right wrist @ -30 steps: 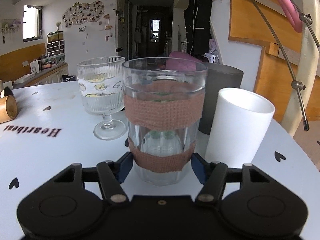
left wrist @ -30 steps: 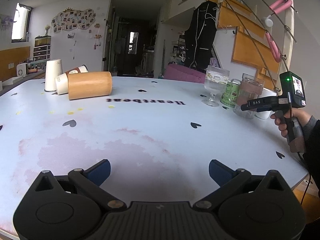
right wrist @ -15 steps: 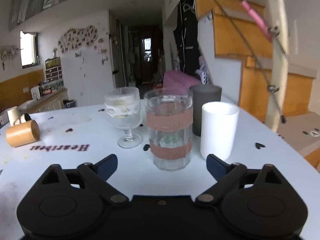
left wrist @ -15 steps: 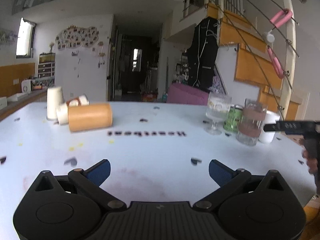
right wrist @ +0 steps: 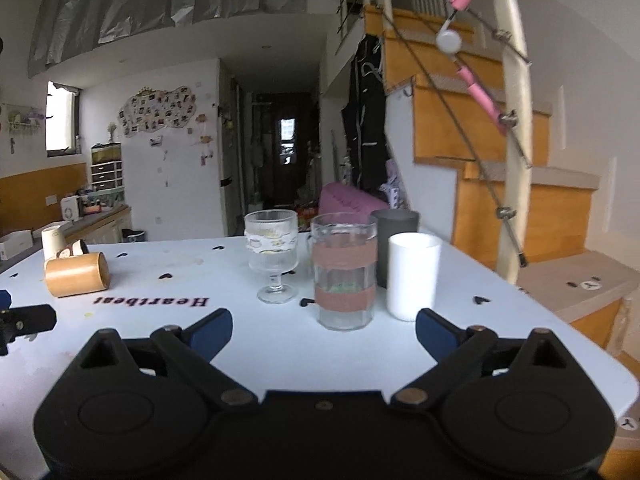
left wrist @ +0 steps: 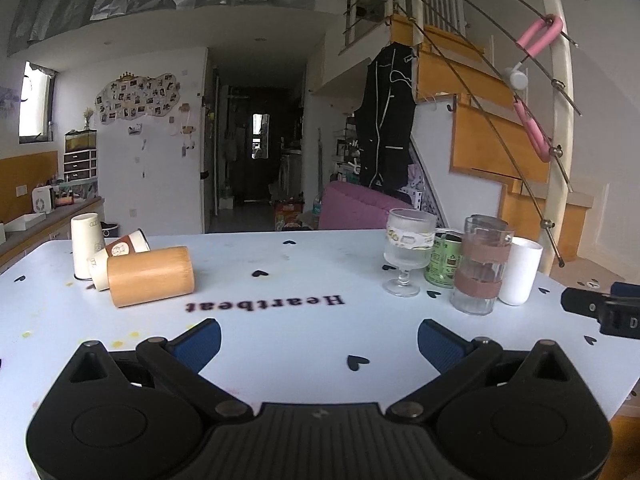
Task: Flip cup upright
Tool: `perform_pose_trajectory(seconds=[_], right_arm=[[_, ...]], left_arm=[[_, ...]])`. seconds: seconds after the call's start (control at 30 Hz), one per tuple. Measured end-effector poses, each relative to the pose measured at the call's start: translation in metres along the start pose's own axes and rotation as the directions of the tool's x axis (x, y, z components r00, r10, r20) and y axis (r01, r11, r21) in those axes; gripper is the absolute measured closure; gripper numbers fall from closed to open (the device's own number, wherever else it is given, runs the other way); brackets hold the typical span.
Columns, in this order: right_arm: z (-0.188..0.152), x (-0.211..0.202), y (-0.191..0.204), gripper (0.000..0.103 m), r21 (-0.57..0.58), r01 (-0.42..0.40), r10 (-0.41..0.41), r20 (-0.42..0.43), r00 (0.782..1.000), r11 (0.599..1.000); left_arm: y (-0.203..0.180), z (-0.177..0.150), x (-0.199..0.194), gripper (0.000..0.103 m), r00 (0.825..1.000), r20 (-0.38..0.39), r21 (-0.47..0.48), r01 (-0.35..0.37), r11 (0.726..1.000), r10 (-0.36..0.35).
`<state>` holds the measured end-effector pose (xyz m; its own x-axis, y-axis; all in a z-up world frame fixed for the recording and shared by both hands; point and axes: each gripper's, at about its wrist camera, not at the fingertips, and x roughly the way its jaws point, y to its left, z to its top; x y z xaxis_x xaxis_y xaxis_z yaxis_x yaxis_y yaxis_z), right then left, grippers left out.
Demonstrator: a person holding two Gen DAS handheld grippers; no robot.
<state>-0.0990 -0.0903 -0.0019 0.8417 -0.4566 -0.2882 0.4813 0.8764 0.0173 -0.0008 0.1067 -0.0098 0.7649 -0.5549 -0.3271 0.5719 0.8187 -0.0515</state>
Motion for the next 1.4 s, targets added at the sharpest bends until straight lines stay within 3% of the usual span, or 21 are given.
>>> perform_pose_trajectory(seconds=[0.33,1.4], right_arm=[[0.000,-0.035,0.001,0.004,-0.018,-0.022,0.023,0.043,0.999,1.000],[-0.005,-0.034,0.006,0.004,-0.035,-0.016,0.017,0.011,1.000,0.999]], left_arm=[[-0.018,0.001,-0.021,0.000,1.000,0.020,0.030,-0.010,0.999,0.010],[-0.018,-0.003,-0.022,0.000,1.000,-0.002,0.018,-0.021,1.000,0.021]])
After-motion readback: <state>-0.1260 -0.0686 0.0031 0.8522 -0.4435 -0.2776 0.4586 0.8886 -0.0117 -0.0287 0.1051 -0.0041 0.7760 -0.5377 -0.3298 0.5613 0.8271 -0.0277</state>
